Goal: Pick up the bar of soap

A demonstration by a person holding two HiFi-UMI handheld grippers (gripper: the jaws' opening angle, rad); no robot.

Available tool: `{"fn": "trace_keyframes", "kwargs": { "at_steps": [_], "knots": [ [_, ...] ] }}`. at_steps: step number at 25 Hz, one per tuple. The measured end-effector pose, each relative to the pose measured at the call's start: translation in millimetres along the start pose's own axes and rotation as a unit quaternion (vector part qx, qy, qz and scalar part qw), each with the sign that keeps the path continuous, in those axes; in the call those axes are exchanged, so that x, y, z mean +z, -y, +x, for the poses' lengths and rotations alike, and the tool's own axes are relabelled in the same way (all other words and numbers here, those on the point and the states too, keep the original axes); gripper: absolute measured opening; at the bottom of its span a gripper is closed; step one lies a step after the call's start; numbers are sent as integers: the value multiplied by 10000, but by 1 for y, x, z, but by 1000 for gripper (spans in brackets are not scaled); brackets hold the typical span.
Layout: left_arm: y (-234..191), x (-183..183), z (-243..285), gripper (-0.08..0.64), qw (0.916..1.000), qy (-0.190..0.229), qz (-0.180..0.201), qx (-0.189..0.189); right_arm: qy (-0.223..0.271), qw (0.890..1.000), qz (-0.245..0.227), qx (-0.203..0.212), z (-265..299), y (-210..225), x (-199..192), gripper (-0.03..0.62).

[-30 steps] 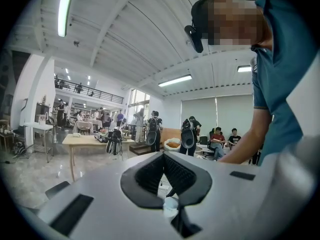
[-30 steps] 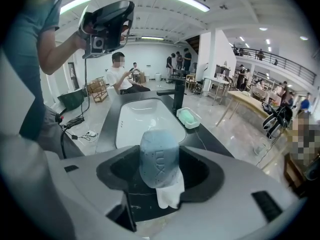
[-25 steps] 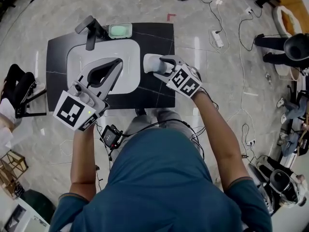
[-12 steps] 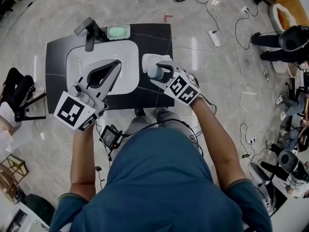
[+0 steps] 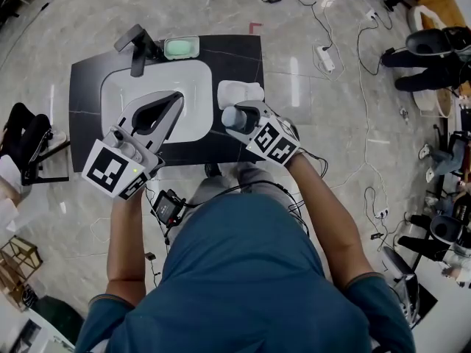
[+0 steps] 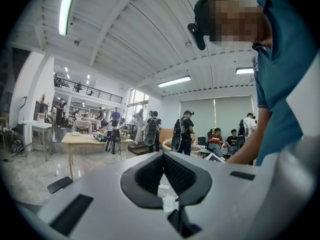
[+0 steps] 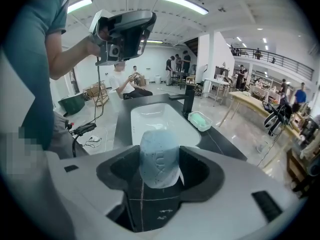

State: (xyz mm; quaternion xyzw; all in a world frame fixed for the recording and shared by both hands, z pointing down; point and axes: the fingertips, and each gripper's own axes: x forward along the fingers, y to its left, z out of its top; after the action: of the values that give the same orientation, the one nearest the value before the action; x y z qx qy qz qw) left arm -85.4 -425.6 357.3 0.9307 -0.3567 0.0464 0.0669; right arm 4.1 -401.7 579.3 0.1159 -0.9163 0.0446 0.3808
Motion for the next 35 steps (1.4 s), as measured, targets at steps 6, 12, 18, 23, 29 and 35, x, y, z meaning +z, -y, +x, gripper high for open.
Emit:
{"fn": "trace_keyframes", "kwargs": {
  "at_steps": [6,12,18,23,29,35],
  "knots": [
    [-3,-2,-6,3,10000,4,-41,45,-90,9999,46,120,11,-11,-6,261],
    [-7,-6,-12,3,9999,-15,-75,97,-221,9994,106,224,24,-18,-18,261],
    [-7,-10,-16,3,9998,-32,-102,141,-362,9987,158,318,33,-25,-32,261],
    [-7,-15,-18,2,9998,-50,-133,167,-463,9979,205,408,41,-29,-43,261],
    [-4,-17,-19,3,9997,-64,-157,186,-547,9970,241,488,46,-33,-52,261],
    [-1,-22,-21,3,9995,-86,-187,219,-597,9963,240,571,52,-39,-58,261]
  ]
}}
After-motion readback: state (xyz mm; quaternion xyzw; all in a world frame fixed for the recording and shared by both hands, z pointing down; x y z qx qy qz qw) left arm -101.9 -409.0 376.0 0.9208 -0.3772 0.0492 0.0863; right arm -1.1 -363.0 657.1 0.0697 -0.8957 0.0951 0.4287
